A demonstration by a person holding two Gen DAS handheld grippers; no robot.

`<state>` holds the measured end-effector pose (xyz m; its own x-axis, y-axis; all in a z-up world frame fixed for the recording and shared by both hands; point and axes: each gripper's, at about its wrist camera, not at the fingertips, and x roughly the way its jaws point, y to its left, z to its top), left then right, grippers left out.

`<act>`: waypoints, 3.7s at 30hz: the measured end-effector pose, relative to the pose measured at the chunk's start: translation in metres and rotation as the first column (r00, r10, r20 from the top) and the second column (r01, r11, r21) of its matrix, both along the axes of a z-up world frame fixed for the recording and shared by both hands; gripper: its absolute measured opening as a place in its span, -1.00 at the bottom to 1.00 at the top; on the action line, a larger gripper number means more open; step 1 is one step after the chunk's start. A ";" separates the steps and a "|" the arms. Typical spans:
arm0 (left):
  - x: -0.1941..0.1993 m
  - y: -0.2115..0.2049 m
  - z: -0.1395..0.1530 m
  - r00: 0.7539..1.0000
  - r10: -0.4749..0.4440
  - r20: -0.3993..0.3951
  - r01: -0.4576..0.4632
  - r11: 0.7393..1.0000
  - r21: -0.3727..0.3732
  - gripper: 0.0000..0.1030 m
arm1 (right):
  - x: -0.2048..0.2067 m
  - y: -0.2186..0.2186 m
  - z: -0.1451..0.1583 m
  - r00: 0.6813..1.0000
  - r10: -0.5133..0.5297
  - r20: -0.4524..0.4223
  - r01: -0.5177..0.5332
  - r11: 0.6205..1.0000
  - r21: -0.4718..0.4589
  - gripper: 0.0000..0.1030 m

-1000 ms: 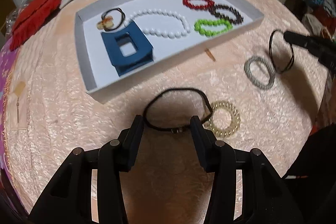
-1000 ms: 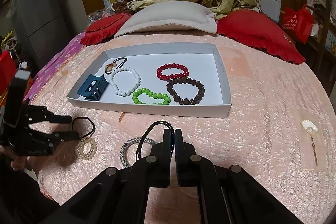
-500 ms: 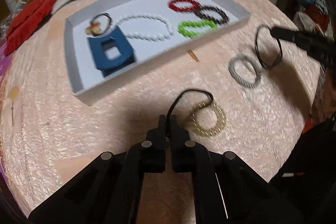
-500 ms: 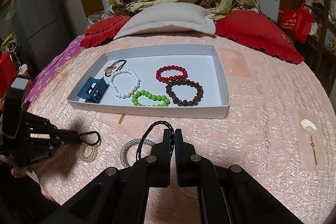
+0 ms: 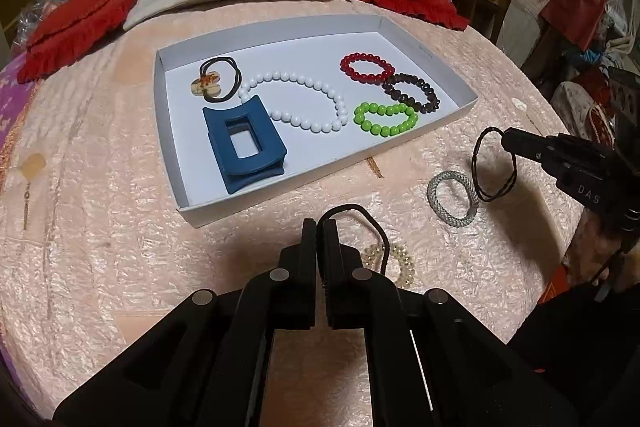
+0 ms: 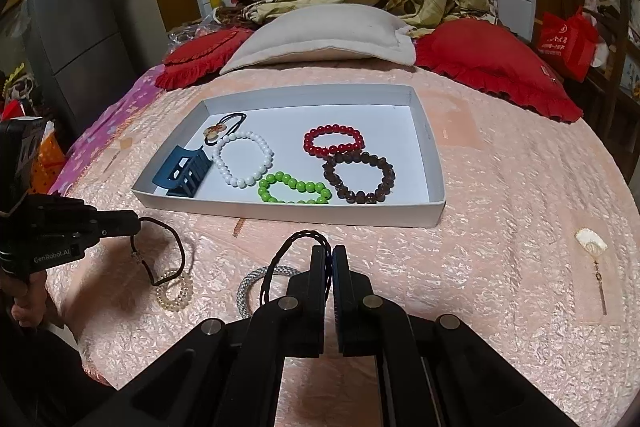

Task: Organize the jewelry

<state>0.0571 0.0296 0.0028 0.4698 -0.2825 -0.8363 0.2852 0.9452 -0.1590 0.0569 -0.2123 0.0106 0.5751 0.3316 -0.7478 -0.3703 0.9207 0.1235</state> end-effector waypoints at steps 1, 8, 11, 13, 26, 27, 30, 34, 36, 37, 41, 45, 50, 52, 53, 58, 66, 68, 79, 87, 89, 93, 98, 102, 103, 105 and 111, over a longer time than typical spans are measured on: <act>0.000 0.000 0.000 1.000 0.000 0.000 0.000 1.000 0.001 -0.97 | 0.000 0.000 0.000 1.000 0.001 0.001 -0.001 1.000 0.000 -0.94; -0.001 0.001 0.003 1.000 0.010 0.009 -0.010 1.000 -0.008 -0.97 | -0.001 0.002 0.000 1.000 0.003 0.002 -0.003 1.000 0.001 -0.94; -0.001 0.000 0.004 1.000 0.011 0.015 -0.010 1.000 -0.012 -0.97 | -0.001 0.002 0.001 1.000 0.006 0.002 -0.006 1.000 0.000 -0.94; 0.000 -0.001 0.004 1.000 0.011 0.015 -0.010 1.000 -0.011 -0.97 | -0.001 0.003 0.001 1.000 0.008 0.001 -0.008 1.000 -0.002 -0.94; 0.002 -0.004 0.001 1.000 0.009 0.010 -0.009 1.000 0.003 -0.97 | -0.001 0.007 0.000 1.000 0.017 -0.004 -0.017 1.000 -0.013 -0.94; 0.002 -0.004 0.002 1.000 0.009 0.010 -0.009 1.000 0.002 -0.97 | -0.002 0.007 0.000 1.000 0.017 -0.004 -0.017 1.000 -0.013 -0.94; 0.002 -0.004 0.002 1.000 0.011 0.011 -0.011 1.000 0.002 -0.97 | -0.002 0.006 0.000 1.000 0.016 -0.003 -0.016 1.000 -0.013 -0.94; 0.003 -0.004 0.000 1.000 0.016 0.011 -0.016 1.000 0.007 -0.97 | -0.001 0.006 0.000 1.000 0.015 -0.004 -0.015 1.000 -0.013 -0.94; 0.004 -0.004 0.000 1.000 0.019 0.010 -0.019 1.000 0.009 -0.97 | -0.001 0.006 0.000 1.000 0.015 -0.004 -0.015 1.000 -0.012 -0.94; 0.004 -0.004 0.000 1.000 0.020 0.011 -0.020 1.000 0.010 -0.97 | -0.001 0.006 0.000 1.000 0.016 -0.004 -0.016 1.000 -0.012 -0.94; 0.004 -0.005 0.000 1.000 0.022 0.013 -0.022 1.000 0.014 -0.97 | -0.001 0.007 0.001 1.000 0.017 -0.003 -0.017 1.000 -0.015 -0.94; 0.004 -0.004 0.000 1.000 0.024 0.016 -0.025 1.000 0.011 -0.97 | -0.001 0.008 0.001 1.000 0.018 -0.003 -0.018 1.000 -0.018 -0.94; 0.003 0.001 0.003 0.999 0.039 0.021 -0.039 0.999 0.002 -0.97 | -0.001 0.008 0.002 1.000 0.013 0.001 -0.013 1.000 -0.012 -0.94; 0.003 0.002 0.006 0.999 0.042 0.026 -0.042 0.999 -0.010 -0.97 | -0.001 0.007 0.004 1.000 0.011 0.006 -0.011 1.000 -0.007 -0.94; 0.002 0.003 0.008 0.999 0.043 0.029 -0.043 0.999 -0.016 -0.97 | -0.001 0.008 0.005 1.000 0.010 0.008 -0.010 1.000 -0.005 -0.94; 0.001 0.001 0.015 0.998 0.039 0.043 -0.037 0.998 -0.047 -0.97 | 0.001 0.007 0.008 1.000 0.005 0.015 -0.005 1.000 0.006 -0.94; 0.003 -0.008 0.019 0.998 0.024 0.051 -0.021 0.998 -0.059 -0.97 | 0.001 0.008 0.010 1.000 0.006 0.015 -0.006 1.000 0.006 -0.94; 0.004 -0.010 0.020 0.998 0.025 0.051 -0.022 0.998 -0.059 -0.97 | 0.001 0.009 0.010 1.000 0.007 0.014 -0.007 1.000 0.005 -0.94; 0.013 -0.008 0.041 0.995 0.061 0.081 -0.049 0.989 -0.140 -0.97 | 0.009 0.011 0.022 0.999 -0.008 0.038 0.007 0.999 0.031 -0.94; 0.052 -0.008 0.063 0.976 0.172 0.134 -0.143 0.968 -0.206 -0.97 | 0.038 0.017 0.036 0.996 -0.050 0.079 0.042 0.994 0.100 -0.94; 0.074 -0.007 0.059 0.967 0.221 0.127 -0.192 0.960 -0.205 -0.97 | 0.046 0.022 0.033 0.996 -0.051 0.075 0.044 0.994 0.099 -0.94; 0.118 -0.005 0.038 0.952 0.298 0.077 -0.277 0.939 -0.202 -0.97 | 0.067 0.034 0.022 0.998 -0.045 0.052 0.040 0.994 0.100 -0.94; 0.146 0.003 0.015 0.922 0.384 0.052 -0.361 0.900 -0.244 -0.97 | 0.096 0.039 0.009 0.998 -0.050 0.026 0.046 0.988 0.146 -0.94; 0.161 0.013 -0.001 0.897 0.442 0.007 -0.424 0.866 -0.266 -0.97 | 0.117 0.043 -0.001 0.998 -0.056 -0.017 0.059 0.971 0.230 -0.94; 0.165 0.016 -0.009 0.891 0.454 -0.017 -0.444 0.861 -0.247 -0.97 | 0.121 0.046 -0.005 0.998 -0.058 -0.027 0.063 0.968 0.242 -0.94; 0.170 0.019 -0.024 0.882 0.467 -0.066 -0.469 0.854 -0.225 -0.97 | 0.130 0.051 -0.017 0.995 -0.081 -0.066 0.093 0.971 0.219 -0.94; 0.169 0.019 -0.036 0.882 0.468 -0.060 -0.471 0.870 -0.146 -0.92 | 0.145 0.059 -0.042 0.984 -0.116 -0.135 0.139 0.974 0.181 -0.94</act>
<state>0.2259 0.0488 -0.0329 0.5609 -0.1573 -0.8128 -0.1914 0.9305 -0.3122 0.2020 -0.1529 -0.0312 0.5299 0.4035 -0.7459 -0.2224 0.9149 0.3369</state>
